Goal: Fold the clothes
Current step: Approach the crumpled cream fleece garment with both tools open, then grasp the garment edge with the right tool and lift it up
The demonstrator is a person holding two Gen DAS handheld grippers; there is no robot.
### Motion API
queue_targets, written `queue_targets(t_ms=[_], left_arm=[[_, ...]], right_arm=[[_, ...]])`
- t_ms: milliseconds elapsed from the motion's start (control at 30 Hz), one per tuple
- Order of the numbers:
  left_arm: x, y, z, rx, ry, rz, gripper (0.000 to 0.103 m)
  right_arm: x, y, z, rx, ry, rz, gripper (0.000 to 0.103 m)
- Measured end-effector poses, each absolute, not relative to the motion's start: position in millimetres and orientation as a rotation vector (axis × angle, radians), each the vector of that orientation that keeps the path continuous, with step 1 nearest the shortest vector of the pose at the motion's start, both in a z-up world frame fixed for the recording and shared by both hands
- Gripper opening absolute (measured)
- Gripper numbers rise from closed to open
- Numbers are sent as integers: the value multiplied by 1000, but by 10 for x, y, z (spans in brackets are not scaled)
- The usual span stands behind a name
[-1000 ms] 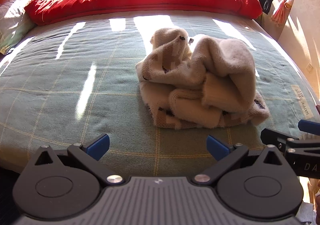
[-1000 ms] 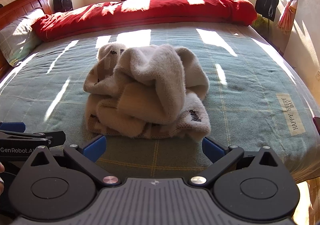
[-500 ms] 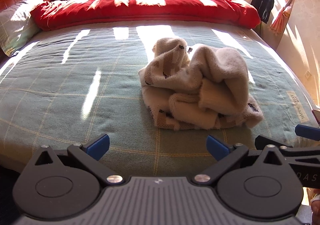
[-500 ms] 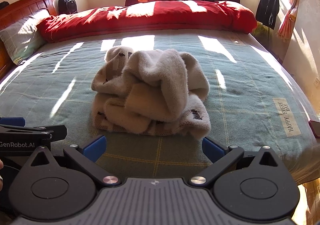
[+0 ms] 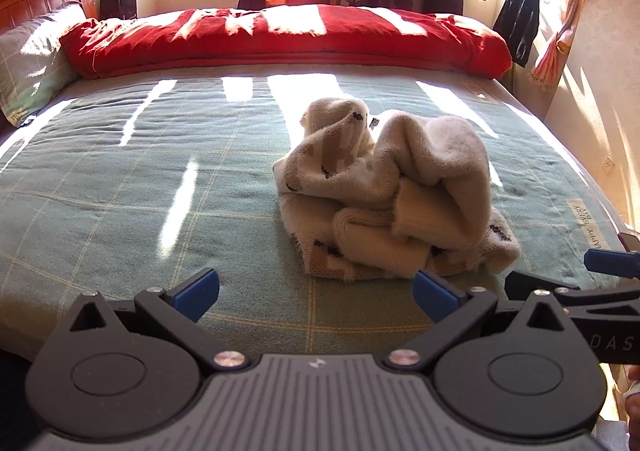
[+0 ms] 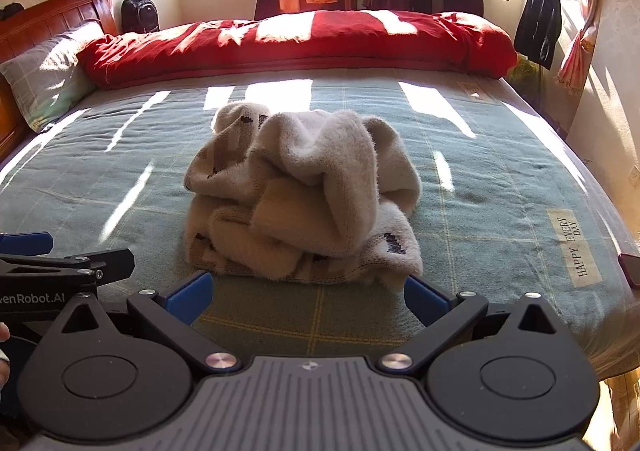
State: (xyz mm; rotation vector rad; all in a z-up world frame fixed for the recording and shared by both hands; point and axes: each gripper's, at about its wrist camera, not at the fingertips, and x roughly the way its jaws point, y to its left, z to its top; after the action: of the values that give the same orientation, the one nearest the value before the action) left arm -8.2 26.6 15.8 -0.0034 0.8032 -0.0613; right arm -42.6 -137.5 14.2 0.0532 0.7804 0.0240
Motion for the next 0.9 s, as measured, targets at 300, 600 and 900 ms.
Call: queue_targets(t_ms=[300, 600, 900], left_arm=[[49, 247, 83, -40, 790, -116, 102], [274, 237, -91, -34, 812, -99, 102], [585, 297, -198, -108, 822, -143, 102]], right_arm=[[-272, -1463, 76, 49, 796, 27, 102], [-214, -1509, 75, -94, 595, 136, 102], [240, -1733, -116, 3, 752, 146, 101]])
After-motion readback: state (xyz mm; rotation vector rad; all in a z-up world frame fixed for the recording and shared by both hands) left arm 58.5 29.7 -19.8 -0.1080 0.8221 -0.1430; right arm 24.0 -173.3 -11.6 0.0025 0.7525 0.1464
